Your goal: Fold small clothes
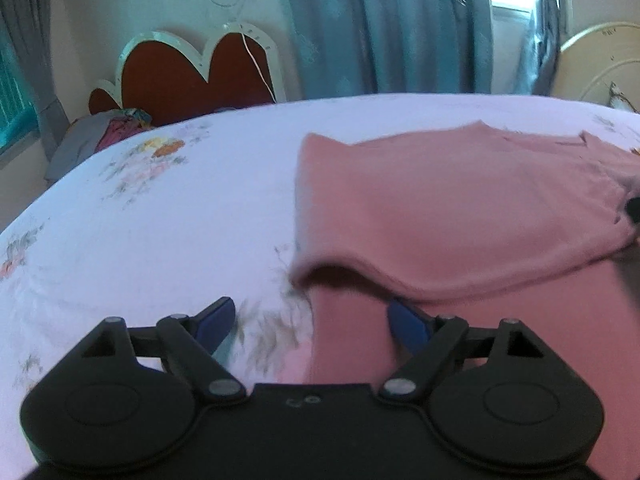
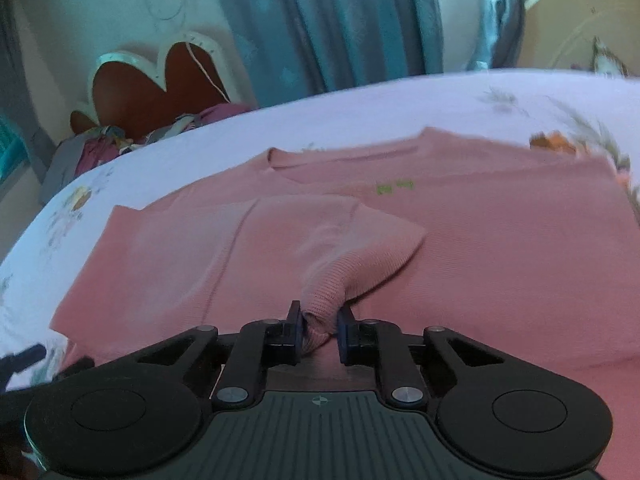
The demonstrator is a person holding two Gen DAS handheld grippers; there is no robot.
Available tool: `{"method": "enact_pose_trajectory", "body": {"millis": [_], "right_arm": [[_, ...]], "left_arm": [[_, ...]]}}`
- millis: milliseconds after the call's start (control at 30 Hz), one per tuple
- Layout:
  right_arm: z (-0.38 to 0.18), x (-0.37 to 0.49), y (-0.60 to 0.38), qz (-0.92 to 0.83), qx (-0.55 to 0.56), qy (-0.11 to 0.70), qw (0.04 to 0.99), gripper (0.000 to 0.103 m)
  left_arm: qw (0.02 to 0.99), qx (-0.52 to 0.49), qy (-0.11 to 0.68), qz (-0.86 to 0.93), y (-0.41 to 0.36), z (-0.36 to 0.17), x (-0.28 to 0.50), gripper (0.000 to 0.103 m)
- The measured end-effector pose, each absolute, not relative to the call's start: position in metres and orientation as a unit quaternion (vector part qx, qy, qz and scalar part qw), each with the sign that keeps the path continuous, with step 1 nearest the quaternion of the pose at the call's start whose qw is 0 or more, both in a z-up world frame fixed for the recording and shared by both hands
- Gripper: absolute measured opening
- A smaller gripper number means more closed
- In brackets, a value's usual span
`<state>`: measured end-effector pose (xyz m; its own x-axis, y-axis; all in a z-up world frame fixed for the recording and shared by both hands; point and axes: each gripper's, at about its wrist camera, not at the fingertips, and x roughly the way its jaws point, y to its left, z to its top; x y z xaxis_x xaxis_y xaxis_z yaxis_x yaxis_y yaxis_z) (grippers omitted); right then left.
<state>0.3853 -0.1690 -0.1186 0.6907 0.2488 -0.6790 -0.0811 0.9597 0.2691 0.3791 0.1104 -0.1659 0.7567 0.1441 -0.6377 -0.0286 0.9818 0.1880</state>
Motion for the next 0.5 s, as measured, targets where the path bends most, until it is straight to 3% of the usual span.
{"method": "enact_pose_trajectory", "body": {"millis": [67, 100, 133, 300, 500], "right_arm": [[-0.104, 0.381, -0.172, 0.087, 0.090, 0.354, 0.927, 0.015], [-0.097, 0.379, -0.175, 0.084, 0.081, 0.343, 0.932, 0.015], [-0.092, 0.378, -0.177, 0.078, 0.067, 0.334, 0.937, 0.015], [-0.092, 0.373, -0.203, 0.047, 0.033, 0.339, 0.939, 0.015], [-0.140, 0.373, -0.222, 0.033, 0.064, 0.415, 0.907, 0.016]], "left_arm": [[0.935, 0.079, 0.341, 0.053, 0.112, -0.166, 0.388, 0.062], [0.937, 0.074, 0.337, 0.057, 0.114, -0.165, 0.392, 0.042], [0.938, 0.070, 0.335, 0.059, 0.117, -0.166, 0.394, 0.031], [0.941, 0.048, 0.333, 0.037, 0.124, -0.170, 0.393, 0.014], [0.938, 0.051, 0.344, 0.019, 0.126, -0.171, 0.392, 0.013]]}}
